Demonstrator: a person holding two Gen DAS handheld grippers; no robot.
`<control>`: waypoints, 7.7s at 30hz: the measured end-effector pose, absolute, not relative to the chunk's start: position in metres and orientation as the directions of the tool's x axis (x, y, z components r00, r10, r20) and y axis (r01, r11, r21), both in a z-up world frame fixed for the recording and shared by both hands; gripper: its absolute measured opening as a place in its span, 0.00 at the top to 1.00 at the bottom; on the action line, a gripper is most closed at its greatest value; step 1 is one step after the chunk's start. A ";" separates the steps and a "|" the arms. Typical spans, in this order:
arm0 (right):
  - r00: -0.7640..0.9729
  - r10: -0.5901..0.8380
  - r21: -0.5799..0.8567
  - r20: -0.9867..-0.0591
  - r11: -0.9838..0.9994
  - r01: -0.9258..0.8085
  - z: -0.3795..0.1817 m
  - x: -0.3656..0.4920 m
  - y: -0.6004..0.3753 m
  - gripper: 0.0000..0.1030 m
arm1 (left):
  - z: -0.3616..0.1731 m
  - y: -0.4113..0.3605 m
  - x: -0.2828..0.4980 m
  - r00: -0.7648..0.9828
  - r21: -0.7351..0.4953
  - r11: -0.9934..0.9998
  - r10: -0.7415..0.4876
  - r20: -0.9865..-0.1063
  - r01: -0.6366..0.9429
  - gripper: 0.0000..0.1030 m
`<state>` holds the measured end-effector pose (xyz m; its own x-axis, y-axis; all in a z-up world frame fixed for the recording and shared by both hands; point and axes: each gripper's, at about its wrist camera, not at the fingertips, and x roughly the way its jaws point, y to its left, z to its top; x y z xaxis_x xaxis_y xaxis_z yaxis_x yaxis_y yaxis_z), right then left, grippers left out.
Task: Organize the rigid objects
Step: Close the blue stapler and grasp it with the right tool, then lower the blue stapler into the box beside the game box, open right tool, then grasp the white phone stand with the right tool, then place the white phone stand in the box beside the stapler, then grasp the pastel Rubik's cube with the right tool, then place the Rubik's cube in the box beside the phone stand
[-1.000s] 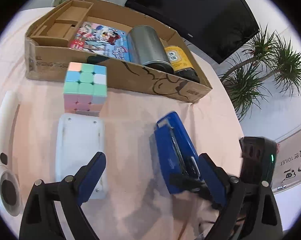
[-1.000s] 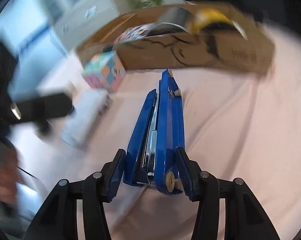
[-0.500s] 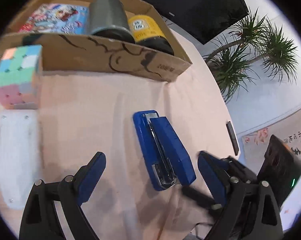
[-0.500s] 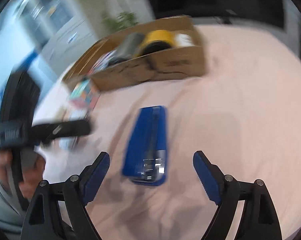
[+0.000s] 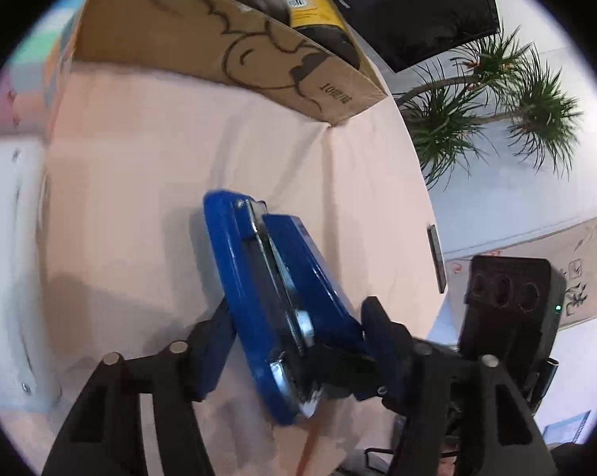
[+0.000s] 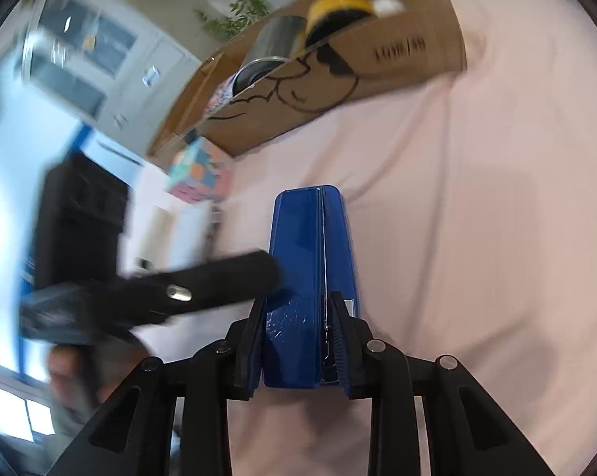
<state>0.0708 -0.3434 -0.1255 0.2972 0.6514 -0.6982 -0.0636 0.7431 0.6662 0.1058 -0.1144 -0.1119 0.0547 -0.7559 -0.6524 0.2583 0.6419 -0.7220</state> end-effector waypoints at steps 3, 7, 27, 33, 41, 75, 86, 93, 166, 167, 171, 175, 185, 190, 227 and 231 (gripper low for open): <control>0.279 0.673 0.686 -0.685 0.725 -0.067 -0.124 0.065 -0.331 0.74 | -0.098 -0.103 0.100 0.119 -0.684 0.672 -0.732 -0.671 0.283 0.53; 0.301 0.654 0.640 -0.694 0.752 -0.158 -0.096 0.062 -0.298 0.74 | -0.065 -0.080 0.107 0.202 -0.677 0.675 -0.736 -0.647 0.293 0.57; 0.335 0.669 0.597 -0.664 0.744 -0.302 -0.030 0.274 -0.174 0.74 | -0.015 0.013 0.312 0.329 -0.648 0.726 -0.685 -0.650 0.231 0.57; 0.282 0.640 0.600 -0.715 0.768 -0.222 -0.077 0.312 -0.167 0.73 | -0.052 0.007 0.336 0.266 -0.626 0.754 -0.656 -0.706 0.200 0.55; 0.303 0.603 0.577 -0.738 0.797 -0.180 -0.090 0.315 -0.151 0.73 | -0.010 0.035 0.326 0.429 -0.548 0.811 -0.577 -0.695 0.204 0.35; 0.424 0.525 0.331 -0.738 0.829 -0.450 -0.091 0.063 -0.214 0.04 | -0.073 -0.006 0.134 0.291 -0.369 0.912 -0.408 -0.865 0.180 0.24; 0.399 0.541 0.310 -0.740 0.802 -0.511 -0.094 0.072 -0.207 0.15 | -0.088 -0.007 0.123 0.240 -0.431 0.894 -0.448 -0.861 0.123 0.65; 0.345 0.558 0.353 -0.754 0.788 -0.503 -0.108 0.088 -0.193 0.24 | -0.071 -0.022 0.116 0.232 -0.588 0.793 -0.610 -0.758 0.163 0.73; 0.520 0.455 0.290 -0.723 0.883 -0.369 -0.055 0.264 -0.183 0.47 | 0.001 -0.020 0.226 0.437 -0.452 0.833 -0.553 -0.710 0.320 0.46; 0.530 0.449 0.274 -0.719 0.884 -0.378 -0.053 0.257 -0.183 0.46 | 0.003 -0.014 0.221 0.454 -0.443 0.839 -0.544 -0.706 0.317 0.46; 0.562 0.430 0.237 -0.706 0.892 -0.385 -0.050 0.218 -0.191 0.45 | -0.006 0.014 0.196 0.493 -0.413 0.873 -0.488 -0.720 0.260 0.38; 0.571 0.451 0.211 -0.686 0.874 -0.438 -0.064 0.179 -0.190 0.17 | -0.034 0.025 0.189 0.444 -0.443 0.870 -0.493 -0.748 0.218 0.38; 0.406 0.544 0.288 -0.734 0.792 -0.539 -0.108 0.208 -0.153 0.53 | -0.074 0.020 0.200 0.384 -0.547 0.816 -0.573 -0.724 0.186 0.51; 0.412 0.546 0.291 -0.730 0.793 -0.535 -0.110 0.199 -0.155 0.56 | -0.061 0.017 0.178 0.417 -0.521 0.831 -0.552 -0.722 0.197 0.63; 0.355 0.475 0.203 -0.805 0.783 -0.588 -0.054 0.409 -0.172 0.55 | -0.030 -0.027 0.356 0.384 -0.489 0.848 -0.528 -0.757 0.203 0.63; 0.351 0.453 0.197 -0.820 0.799 -0.569 -0.055 0.391 -0.169 0.54 | -0.030 -0.028 0.350 0.367 -0.484 0.849 -0.528 -0.766 0.212 0.63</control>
<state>0.3910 -0.1689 -0.0548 0.3511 0.4526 -0.8197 -0.5687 0.7986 0.1973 0.3495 -0.0283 -0.0302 0.3671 -0.5278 -0.7659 0.2117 0.8492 -0.4838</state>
